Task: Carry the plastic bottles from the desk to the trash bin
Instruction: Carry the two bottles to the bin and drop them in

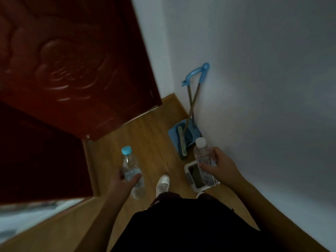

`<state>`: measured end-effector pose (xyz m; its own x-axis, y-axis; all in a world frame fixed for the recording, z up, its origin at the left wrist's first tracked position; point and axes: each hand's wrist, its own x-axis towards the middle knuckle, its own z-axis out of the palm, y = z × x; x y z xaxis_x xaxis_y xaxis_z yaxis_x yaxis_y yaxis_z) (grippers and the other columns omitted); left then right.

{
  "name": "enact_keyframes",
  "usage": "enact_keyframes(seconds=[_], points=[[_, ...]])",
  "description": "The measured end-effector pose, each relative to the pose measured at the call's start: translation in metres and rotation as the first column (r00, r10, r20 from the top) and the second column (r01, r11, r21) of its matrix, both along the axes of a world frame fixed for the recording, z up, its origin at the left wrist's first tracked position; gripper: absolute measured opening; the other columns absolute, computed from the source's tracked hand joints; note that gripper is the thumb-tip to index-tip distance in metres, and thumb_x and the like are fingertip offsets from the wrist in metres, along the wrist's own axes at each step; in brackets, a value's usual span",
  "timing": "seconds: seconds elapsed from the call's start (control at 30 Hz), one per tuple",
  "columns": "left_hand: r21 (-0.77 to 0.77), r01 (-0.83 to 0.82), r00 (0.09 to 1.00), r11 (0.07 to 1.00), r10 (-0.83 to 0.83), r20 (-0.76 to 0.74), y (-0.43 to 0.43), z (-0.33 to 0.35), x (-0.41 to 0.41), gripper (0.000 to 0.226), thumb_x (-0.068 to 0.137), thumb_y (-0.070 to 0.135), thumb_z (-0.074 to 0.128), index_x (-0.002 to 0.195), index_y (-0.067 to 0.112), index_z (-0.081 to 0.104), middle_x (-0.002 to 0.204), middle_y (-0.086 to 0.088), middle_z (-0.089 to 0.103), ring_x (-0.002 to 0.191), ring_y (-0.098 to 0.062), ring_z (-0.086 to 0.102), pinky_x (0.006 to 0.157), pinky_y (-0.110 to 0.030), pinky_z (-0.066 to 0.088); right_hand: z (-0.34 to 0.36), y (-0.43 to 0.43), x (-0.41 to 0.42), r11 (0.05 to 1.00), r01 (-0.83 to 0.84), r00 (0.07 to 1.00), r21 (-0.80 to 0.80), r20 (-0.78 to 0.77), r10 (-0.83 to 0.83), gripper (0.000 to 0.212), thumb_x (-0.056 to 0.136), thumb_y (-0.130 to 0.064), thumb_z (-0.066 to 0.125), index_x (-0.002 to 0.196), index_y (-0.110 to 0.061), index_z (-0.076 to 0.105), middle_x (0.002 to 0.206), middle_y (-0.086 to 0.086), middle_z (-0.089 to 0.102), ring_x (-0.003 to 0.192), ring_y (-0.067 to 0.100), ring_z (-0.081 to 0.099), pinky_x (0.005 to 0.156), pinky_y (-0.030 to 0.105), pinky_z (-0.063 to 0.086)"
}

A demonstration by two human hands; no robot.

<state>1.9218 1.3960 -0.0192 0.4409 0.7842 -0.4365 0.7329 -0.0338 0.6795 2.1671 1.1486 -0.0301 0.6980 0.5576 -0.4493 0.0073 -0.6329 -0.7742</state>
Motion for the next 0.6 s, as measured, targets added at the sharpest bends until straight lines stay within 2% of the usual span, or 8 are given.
enact_keyframes(seconds=[0.1,0.2,0.27,0.33,0.4,0.47,0.53,0.6], points=[[-0.041,0.190,0.982,0.981,-0.191,-0.016,0.047,-0.010,0.056,0.049,0.070,0.048,0.084,0.107,0.023,0.064,0.098,0.003,0.073,0.089,-0.013,0.071,0.079,-0.038,0.059,-0.006,-0.003,0.003,0.983,0.173,0.985,-0.054,0.034,-0.171,0.055,0.077,-0.046,0.077,0.121,-0.024,0.052,0.109,-0.006,0.062,0.097,0.015,0.060,0.075,0.026,0.043],[-0.116,0.385,0.922,0.916,-0.387,0.008,0.085,-0.019,0.114,0.048,0.072,0.031,0.087,0.111,0.015,0.065,0.103,-0.003,0.073,0.094,-0.020,0.072,0.079,-0.039,0.060,-0.012,-0.007,-0.010,0.917,0.382,0.924,-0.117,0.043,-0.380,0.053,0.077,-0.051,0.075,0.117,-0.025,0.052,0.107,-0.005,0.064,0.096,0.016,0.062,0.076,0.028,0.045],[-0.179,0.505,0.860,0.844,-0.510,0.022,0.100,-0.023,0.149,0.049,0.075,0.024,0.086,0.117,0.013,0.063,0.108,-0.004,0.072,0.098,-0.021,0.071,0.081,-0.039,0.059,-0.015,-0.006,-0.027,0.844,0.516,0.856,-0.146,0.052,-0.515,0.050,0.076,-0.051,0.076,0.112,-0.026,0.052,0.102,-0.005,0.065,0.090,0.014,0.063,0.069,0.026,0.047],[-0.228,0.620,0.775,0.751,-0.631,0.030,0.109,-0.028,0.180,0.053,0.075,0.026,0.085,0.121,0.016,0.060,0.112,-0.002,0.070,0.101,-0.021,0.069,0.083,-0.042,0.059,-0.018,-0.002,-0.046,0.766,0.623,0.781,-0.159,0.067,-0.621,0.049,0.075,-0.051,0.076,0.109,-0.024,0.053,0.095,-0.008,0.063,0.082,0.010,0.062,0.065,0.024,0.049],[-0.249,0.719,0.675,0.649,-0.737,0.025,0.110,-0.036,0.205,0.056,0.074,0.032,0.085,0.122,0.022,0.058,0.115,0.000,0.067,0.103,-0.021,0.068,0.084,-0.043,0.059,-0.020,0.005,-0.064,0.698,0.694,0.717,-0.174,0.085,-0.692,0.047,0.075,-0.048,0.076,0.105,-0.022,0.053,0.088,-0.011,0.059,0.075,0.006,0.057,0.060,0.022,0.044],[-0.274,0.782,0.586,0.560,-0.810,0.019,0.103,-0.043,0.226,0.059,0.073,0.038,0.084,0.124,0.026,0.056,0.120,0.001,0.065,0.105,-0.018,0.066,0.082,-0.039,0.059,-0.024,0.012,-0.079,0.622,0.764,0.640,-0.172,0.068,-0.766,0.049,0.075,-0.048,0.077,0.109,-0.021,0.055,0.093,-0.012,0.061,0.082,0.006,0.059,0.067,0.024,0.049],[-0.281,0.829,0.510,0.483,-0.860,0.024,0.088,-0.052,0.241,0.058,0.074,0.040,0.082,0.124,0.028,0.055,0.123,0.001,0.063,0.107,-0.018,0.064,0.076,-0.032,0.057,-0.030,0.017,-0.089,0.553,0.817,0.566,-0.164,0.046,-0.823,0.054,0.073,-0.049,0.078,0.115,-0.021,0.057,0.104,-0.009,0.065,0.093,0.011,0.064,0.077,0.032,0.055],[-0.288,0.864,0.437,0.414,-0.899,0.019,0.071,-0.064,0.247,0.060,0.076,0.041,0.080,0.127,0.027,0.053,0.127,-0.001,0.061,0.112,-0.021,0.062,0.073,-0.027,0.053,-0.040,0.021,-0.097,0.495,0.853,0.506,-0.166,0.029,-0.862,0.055,0.073,-0.048,0.078,0.117,-0.022,0.057,0.107,-0.008,0.066,0.096,0.013,0.065,0.081,0.035,0.056]])
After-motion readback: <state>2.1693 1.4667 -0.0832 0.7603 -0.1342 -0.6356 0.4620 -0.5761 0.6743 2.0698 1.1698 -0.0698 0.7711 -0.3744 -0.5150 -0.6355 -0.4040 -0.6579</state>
